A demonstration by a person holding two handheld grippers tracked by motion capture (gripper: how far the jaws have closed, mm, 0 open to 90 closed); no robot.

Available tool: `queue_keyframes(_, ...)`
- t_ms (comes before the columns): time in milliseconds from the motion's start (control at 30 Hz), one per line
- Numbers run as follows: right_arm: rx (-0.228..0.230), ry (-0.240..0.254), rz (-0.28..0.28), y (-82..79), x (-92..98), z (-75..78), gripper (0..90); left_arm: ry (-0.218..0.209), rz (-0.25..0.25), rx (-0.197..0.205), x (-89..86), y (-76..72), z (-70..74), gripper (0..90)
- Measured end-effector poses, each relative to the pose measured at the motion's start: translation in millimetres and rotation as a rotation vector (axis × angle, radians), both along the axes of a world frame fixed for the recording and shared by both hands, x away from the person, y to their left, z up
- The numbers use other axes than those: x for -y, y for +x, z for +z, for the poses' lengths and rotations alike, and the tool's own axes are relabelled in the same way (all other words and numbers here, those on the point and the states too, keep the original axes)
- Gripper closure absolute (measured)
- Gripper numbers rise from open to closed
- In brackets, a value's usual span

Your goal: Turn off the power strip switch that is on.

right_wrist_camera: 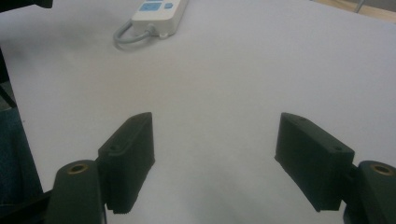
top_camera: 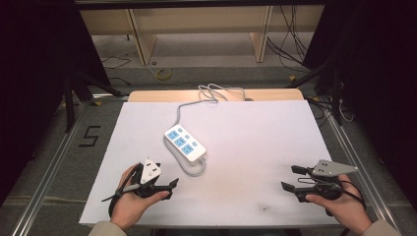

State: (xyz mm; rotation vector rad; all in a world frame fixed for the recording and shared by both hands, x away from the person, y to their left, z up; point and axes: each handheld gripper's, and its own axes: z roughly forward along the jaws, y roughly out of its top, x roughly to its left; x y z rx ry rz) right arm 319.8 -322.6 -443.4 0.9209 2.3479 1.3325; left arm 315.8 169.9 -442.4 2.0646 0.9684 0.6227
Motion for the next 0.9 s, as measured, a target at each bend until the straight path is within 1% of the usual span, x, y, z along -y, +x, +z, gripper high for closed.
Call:
queue_keyframes(133,0.001,-0.002,0.000,-0.3,0.4,0.0,28.2,-0.002,0.016,0.008,-0.9,0.5,1.1,22.1)
queue_keyframes(233,0.000,-0.002,-0.002,0.2,0.6,-0.1,28.2,-0.011,0.033,0.013,-1.9,0.9,2.0,23.2)
queue_keyframes(333,0.001,0.000,-0.008,0.5,0.5,0.0,28.1,-0.013,0.038,0.021,-1.8,1.0,2.7,26.2)
queue_keyframes(400,0.001,0.004,-0.010,0.6,0.7,-0.1,28.1,-0.015,0.034,0.023,-1.4,0.9,3.2,29.8)
queue_keyframes(433,0.001,0.004,-0.010,0.6,0.7,-0.1,28.1,-0.009,0.031,0.023,-1.2,1.2,3.8,29.8)
queue_keyframes(467,0.004,0.000,-0.011,0.9,1.2,-0.2,28.1,-0.002,0.033,0.026,-1.2,1.7,4.5,37.1)
queue_keyframes(500,0.004,0.000,-0.011,0.9,1.2,-0.2,28.1,-0.002,0.038,0.031,-0.8,2.2,4.8,37.1)
queue_keyframes(533,0.004,0.000,-0.013,0.9,1.2,-0.1,28.2,0.004,0.042,0.038,-0.7,3.4,6.0,45.5)
queue_keyframes(567,0.001,0.006,-0.018,1.0,0.9,0.0,28.3,0.007,0.053,0.042,-0.4,5.6,7.5,49.1)
queue_keyframes(600,0.004,0.006,-0.020,1.2,0.9,0.1,28.5,0.007,0.053,0.042,-0.4,5.6,7.5,51.7)
queue_keyframes(633,0.004,0.006,-0.020,1.2,0.9,0.1,28.5,0.009,0.060,0.040,0.2,6.8,7.7,51.7)
queue_keyframes(667,0.007,0.012,-0.024,1.5,0.8,0.7,28.9,0.032,0.084,0.026,1.4,8.8,6.8,58.8)
queue_keyframes(767,0.006,0.009,-0.023,1.9,0.7,0.3,29.7,0.041,0.081,0.012,3.7,9.4,6.1,70.8)
queue_keyframes(867,0.007,0.008,-0.023,2.2,0.7,0.1,30.0,0.049,0.086,0.022,4.0,9.3,8.4,85.1)
queue_keyframes(900,0.007,0.008,-0.023,2.2,0.7,0.1,30.0,0.047,0.094,0.022,3.8,9.3,9.6,85.1)
